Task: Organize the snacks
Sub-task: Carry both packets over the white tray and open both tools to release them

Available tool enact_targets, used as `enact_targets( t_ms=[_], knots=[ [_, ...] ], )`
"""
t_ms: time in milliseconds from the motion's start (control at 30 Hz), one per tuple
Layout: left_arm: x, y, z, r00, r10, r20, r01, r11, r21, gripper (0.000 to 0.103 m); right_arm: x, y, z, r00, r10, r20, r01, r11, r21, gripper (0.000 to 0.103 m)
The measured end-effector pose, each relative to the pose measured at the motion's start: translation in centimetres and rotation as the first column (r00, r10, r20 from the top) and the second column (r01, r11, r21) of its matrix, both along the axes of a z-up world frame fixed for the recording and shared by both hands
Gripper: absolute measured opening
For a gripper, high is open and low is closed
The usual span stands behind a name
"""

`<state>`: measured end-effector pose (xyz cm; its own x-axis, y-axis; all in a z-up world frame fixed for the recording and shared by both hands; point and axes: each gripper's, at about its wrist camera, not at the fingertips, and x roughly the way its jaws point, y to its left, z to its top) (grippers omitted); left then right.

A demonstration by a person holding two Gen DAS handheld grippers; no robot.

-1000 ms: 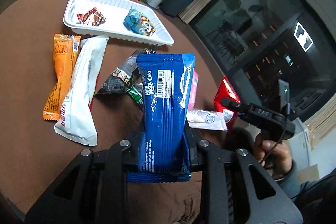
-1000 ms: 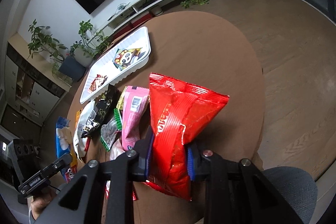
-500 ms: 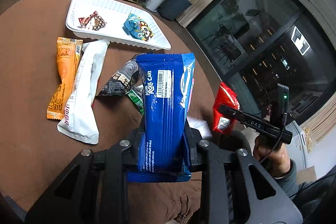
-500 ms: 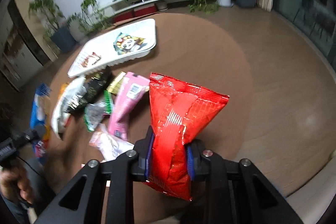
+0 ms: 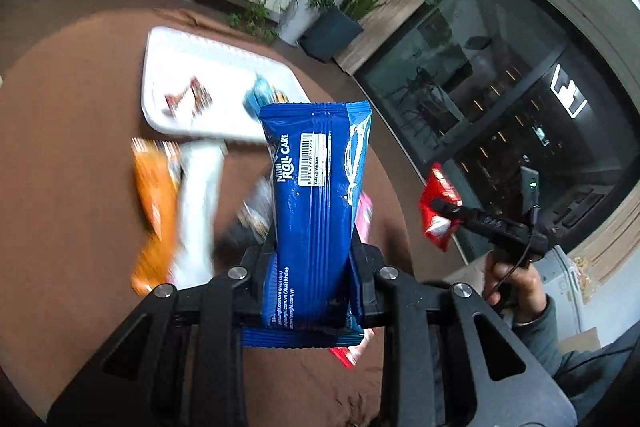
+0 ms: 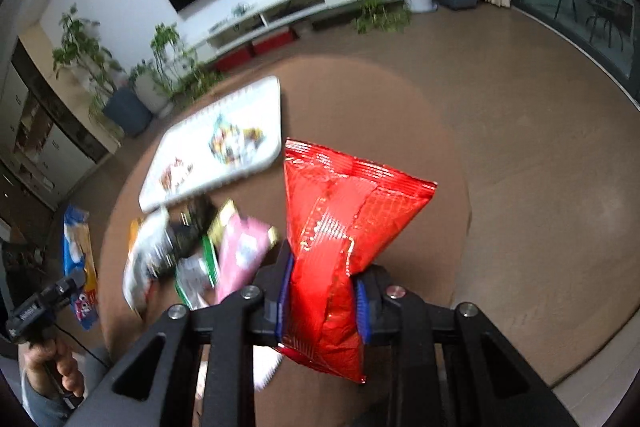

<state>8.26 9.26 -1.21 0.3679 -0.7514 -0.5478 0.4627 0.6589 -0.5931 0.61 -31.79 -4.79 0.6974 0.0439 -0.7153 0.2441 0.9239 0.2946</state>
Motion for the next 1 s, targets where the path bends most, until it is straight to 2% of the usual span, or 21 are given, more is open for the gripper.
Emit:
enact_targets(
  t_ms=[100,233,333,433,567,733,800,1000],
  knots=[
    [2.8,0.6,1.8,0.999,0.022,0.038,-0.023,0.999,0.030,0.025,2.3,-0.4,3.1,0.997,0.016,0.079,-0.017,1.000,0.013,0.028],
    [7.7,0.7,3.8,0.996,0.052,0.073,-0.057,0.996,0.075,0.025,6.8,1.2,7.5,0.978,0.093,0.187,-0.095,0.995,0.000,0.028],
    [11.8,0.1,4.4,0.996,0.063,0.068,-0.070,0.992,0.108,0.025,11.3,3.9,9.3,0.960,0.185,0.209,-0.188,0.982,-0.002,0.028],
    [15.6,-0.4,4.7,0.994,0.085,0.066,-0.094,0.984,0.150,0.025,16.3,7.1,9.7,0.938,0.291,0.188,-0.297,0.955,0.006,0.028],
    [20.1,-1.6,2.9,0.995,0.101,0.028,-0.105,0.967,0.233,0.025,22.5,10.9,7.6,0.922,0.374,0.103,-0.378,0.926,0.016,0.028],
    [22.9,-3.4,-1.2,0.995,0.094,-0.024,-0.080,0.936,0.343,0.025,28.4,13.9,2.2,0.907,0.417,-0.063,-0.417,0.909,0.001,0.028],
    [23.4,-3.9,-2.5,0.995,0.098,-0.032,-0.079,0.926,0.370,0.025,29.8,14.9,0.2,0.901,0.419,-0.115,-0.423,0.906,-0.018,0.028],
    [23.9,-5.4,-4.9,0.995,0.093,-0.042,-0.067,0.906,0.418,0.025,31.6,14.8,-3.2,0.890,0.418,-0.180,-0.430,0.902,-0.032,0.028]
  ],
)
